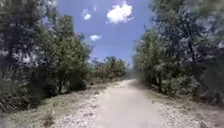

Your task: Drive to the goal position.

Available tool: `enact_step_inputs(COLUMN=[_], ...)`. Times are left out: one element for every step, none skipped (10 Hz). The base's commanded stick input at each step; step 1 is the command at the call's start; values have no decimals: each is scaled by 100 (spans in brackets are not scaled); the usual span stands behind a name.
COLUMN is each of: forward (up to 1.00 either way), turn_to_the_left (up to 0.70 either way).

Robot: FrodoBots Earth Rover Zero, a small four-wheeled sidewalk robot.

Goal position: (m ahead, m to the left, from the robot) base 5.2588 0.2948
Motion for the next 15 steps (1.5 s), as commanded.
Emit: enact_step_inputs(forward=[45, 45, 45, 45, 45, 45, 45, 45, 45, 45, 45, 45, 45, 45, 45], turn_to_the_left=[0, 0, 0, 0, 0, 0, 0, 0, 0, 0, 0, 0, 0, 0, 0])
